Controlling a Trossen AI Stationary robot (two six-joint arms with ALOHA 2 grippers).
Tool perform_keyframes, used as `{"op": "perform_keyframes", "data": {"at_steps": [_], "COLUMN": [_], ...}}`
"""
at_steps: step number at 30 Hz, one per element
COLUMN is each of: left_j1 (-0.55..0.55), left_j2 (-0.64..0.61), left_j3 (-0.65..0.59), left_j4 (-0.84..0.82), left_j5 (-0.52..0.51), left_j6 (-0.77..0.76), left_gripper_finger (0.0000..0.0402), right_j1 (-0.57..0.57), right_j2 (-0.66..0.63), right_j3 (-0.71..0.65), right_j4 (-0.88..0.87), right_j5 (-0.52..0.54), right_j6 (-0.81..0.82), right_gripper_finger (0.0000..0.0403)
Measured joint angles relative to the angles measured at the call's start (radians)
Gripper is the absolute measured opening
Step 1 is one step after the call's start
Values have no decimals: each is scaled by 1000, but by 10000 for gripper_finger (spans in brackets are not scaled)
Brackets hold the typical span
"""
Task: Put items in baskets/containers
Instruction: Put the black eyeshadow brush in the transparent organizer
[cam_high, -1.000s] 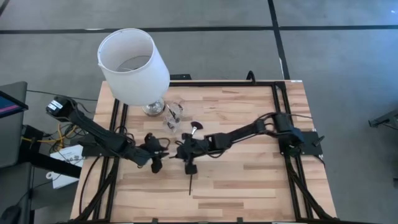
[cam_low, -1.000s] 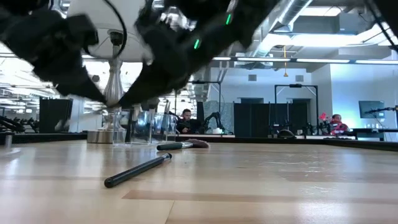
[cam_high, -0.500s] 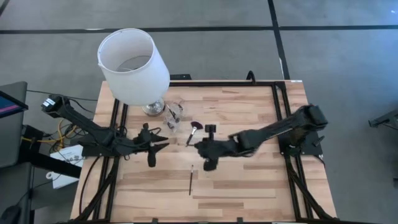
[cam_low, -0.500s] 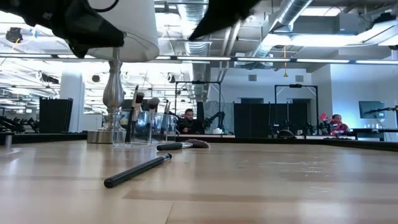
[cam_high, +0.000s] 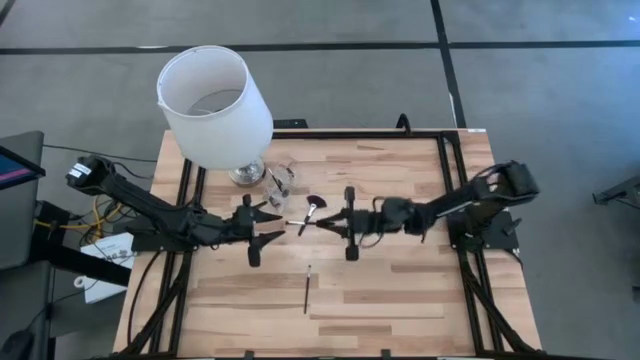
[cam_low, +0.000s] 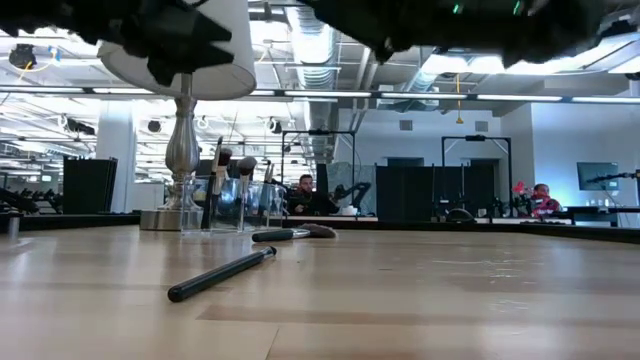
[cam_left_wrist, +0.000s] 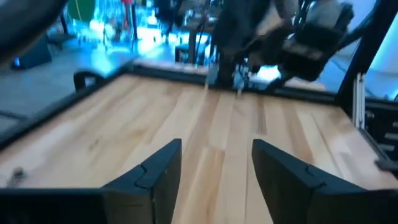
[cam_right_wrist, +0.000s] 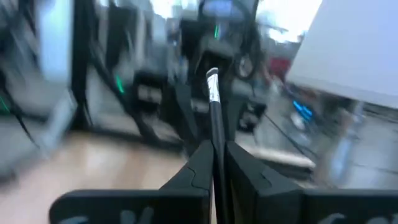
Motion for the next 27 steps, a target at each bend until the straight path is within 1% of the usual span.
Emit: {"op": "perform_keyframes", "data": {"at_steps": [2, 5, 7, 10, 13, 15, 18, 27], "left_j1": [0, 0, 0, 0, 0, 0, -1, -11], "left_j2": [0, 6, 6, 5, 5, 5, 5, 6], "left_j3": [0, 0, 0, 0, 0, 0, 0, 0], "left_j4": [49, 134, 180, 210, 211, 215, 219, 257], "left_j5": [0, 0, 0, 0, 16, 48, 78, 79], "left_j6": [43, 114, 164, 210, 220, 220, 220, 222], "left_gripper_finger": [191, 184, 177, 168, 162, 159, 155, 142], "right_j1": [-44, -89, -100, -101, -102, -105, -116, -124], "right_j2": [58, 173, 254, 368, 437, 474, 505, 503], "right_j3": [-36, -20, 18, 89, 162, 200, 243, 255], "right_j4": [189, 386, 466, 543, 575, 573, 578, 551], "right_j5": [-95, -186, -242, -269, -273, -274, -312, -347], "right_j6": [108, 252, 307, 360, 401, 421, 454, 475], "right_gripper_finger": [14, 13, 13, 15, 15, 14, 15, 15]}}
